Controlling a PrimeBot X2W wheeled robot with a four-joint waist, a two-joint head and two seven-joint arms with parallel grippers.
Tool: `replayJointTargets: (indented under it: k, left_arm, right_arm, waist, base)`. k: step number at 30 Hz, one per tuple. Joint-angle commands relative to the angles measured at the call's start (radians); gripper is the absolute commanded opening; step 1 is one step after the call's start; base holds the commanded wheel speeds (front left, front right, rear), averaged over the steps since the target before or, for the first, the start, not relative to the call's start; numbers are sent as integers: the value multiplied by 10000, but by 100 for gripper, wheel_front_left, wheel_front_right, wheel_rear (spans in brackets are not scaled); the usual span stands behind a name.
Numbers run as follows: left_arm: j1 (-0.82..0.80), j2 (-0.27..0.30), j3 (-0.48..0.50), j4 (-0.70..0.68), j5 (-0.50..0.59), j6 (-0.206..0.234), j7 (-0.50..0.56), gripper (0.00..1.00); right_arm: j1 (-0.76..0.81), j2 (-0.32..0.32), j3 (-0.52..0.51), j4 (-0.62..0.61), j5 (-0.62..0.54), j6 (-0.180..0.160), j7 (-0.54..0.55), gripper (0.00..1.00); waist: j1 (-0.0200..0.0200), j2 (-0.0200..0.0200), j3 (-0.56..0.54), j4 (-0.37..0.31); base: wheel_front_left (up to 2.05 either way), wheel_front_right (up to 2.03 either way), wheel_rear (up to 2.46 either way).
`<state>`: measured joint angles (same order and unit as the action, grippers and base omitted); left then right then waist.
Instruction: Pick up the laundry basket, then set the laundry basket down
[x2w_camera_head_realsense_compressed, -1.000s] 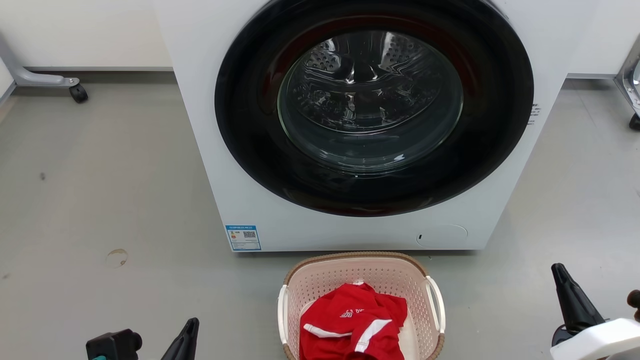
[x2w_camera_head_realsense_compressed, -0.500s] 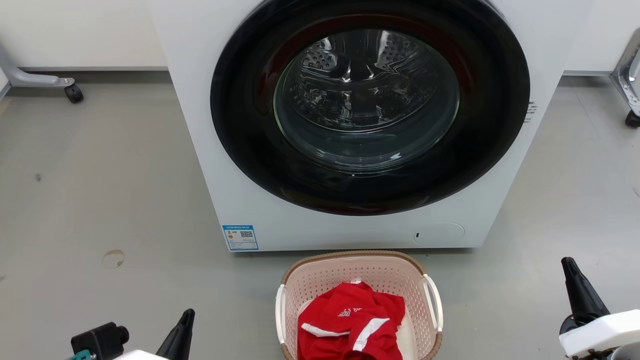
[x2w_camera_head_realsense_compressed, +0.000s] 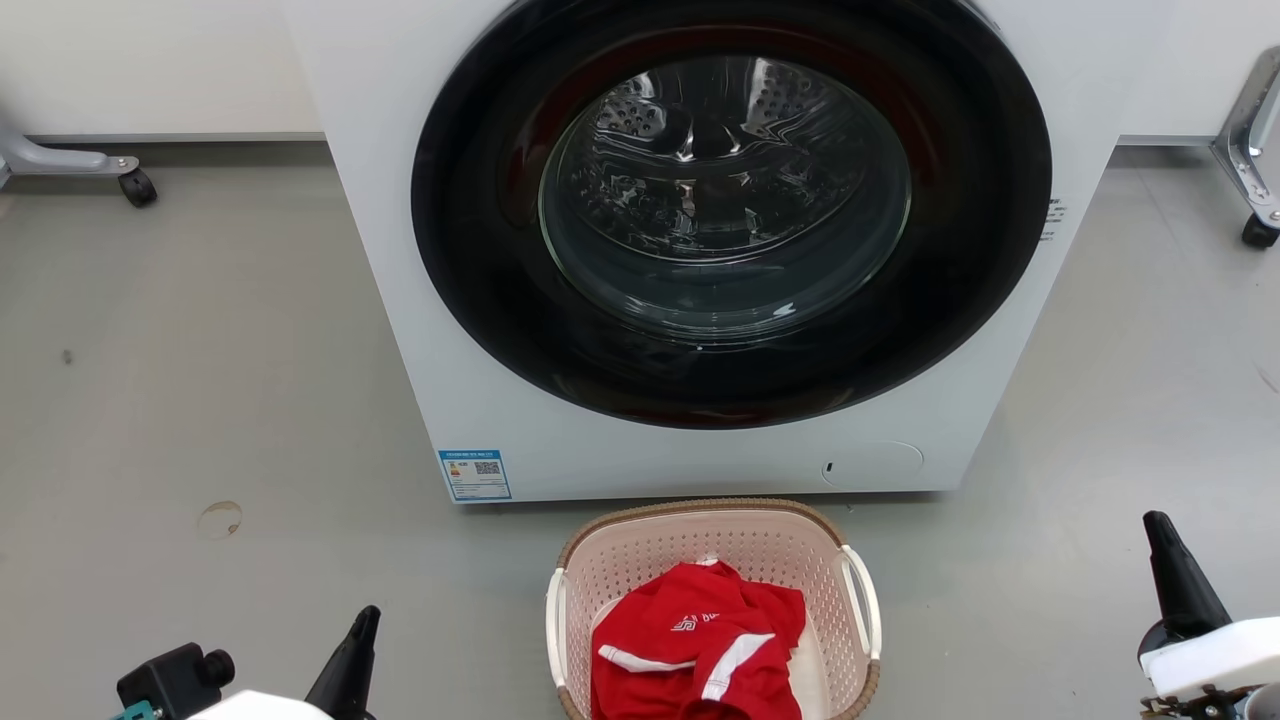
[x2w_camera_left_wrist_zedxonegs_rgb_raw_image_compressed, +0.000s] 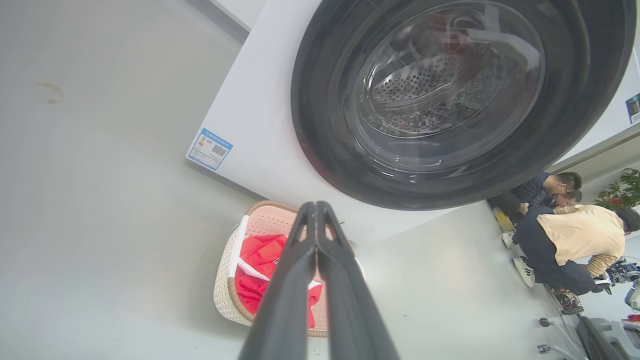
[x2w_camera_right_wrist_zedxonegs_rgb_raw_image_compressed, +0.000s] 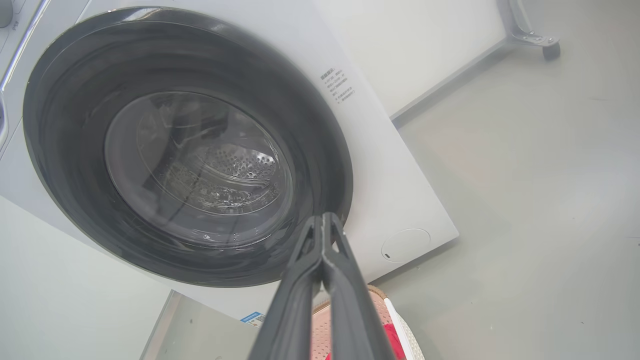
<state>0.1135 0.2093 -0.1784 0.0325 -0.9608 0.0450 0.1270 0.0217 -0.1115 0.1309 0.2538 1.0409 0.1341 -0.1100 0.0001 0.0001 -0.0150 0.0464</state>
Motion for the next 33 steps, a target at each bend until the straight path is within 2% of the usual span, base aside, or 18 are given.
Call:
replayJointTargets:
  k: [1, 33]
  left_arm:
    - [-624, 45, 324, -140, -257, -140, -68, 0]
    - [-1356, -651, 1444, 912, -3230, -893, -173, 0]
  right_arm:
    - [-629, -238, -120, -181, 244, -17, 113, 0]
    - [-934, 115, -1146, -142, 2823, -25, 1054, 0]
  waist:
    - [-1, -1, 4, -9]
    - [-1, -1, 86, -221]
  base:
    - [0, 0, 0]
    - [0, 0, 0]
